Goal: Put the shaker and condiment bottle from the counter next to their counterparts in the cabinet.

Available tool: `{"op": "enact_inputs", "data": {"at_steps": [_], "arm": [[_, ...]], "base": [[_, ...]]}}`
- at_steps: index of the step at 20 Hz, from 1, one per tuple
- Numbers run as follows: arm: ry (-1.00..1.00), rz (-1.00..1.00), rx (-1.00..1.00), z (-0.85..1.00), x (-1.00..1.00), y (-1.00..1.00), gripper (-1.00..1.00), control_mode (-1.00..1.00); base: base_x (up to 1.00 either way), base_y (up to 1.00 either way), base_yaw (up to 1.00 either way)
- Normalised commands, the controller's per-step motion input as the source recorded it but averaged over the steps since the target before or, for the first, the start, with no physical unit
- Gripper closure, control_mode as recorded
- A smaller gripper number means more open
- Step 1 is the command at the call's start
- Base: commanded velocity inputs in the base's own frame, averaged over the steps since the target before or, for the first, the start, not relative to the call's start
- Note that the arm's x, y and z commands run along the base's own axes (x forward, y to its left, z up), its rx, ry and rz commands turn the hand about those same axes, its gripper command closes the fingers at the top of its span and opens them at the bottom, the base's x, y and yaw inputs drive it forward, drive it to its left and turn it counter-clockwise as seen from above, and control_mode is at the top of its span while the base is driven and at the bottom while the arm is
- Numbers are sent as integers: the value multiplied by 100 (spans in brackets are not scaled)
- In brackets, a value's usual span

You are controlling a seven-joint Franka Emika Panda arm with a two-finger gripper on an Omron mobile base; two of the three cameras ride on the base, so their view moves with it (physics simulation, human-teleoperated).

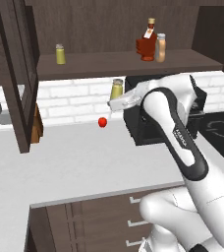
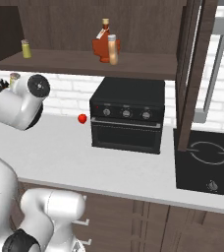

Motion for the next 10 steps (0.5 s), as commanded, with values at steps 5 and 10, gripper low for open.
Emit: {"op": "enact_inputs", "data": {"at_steps": [5, 10], "arm": [[3, -11, 0, 88, 63, 0, 100, -100], [7, -9, 0, 43, 80, 0, 100, -100]], "base": [[0, 0, 0], [0, 0, 0]]}}
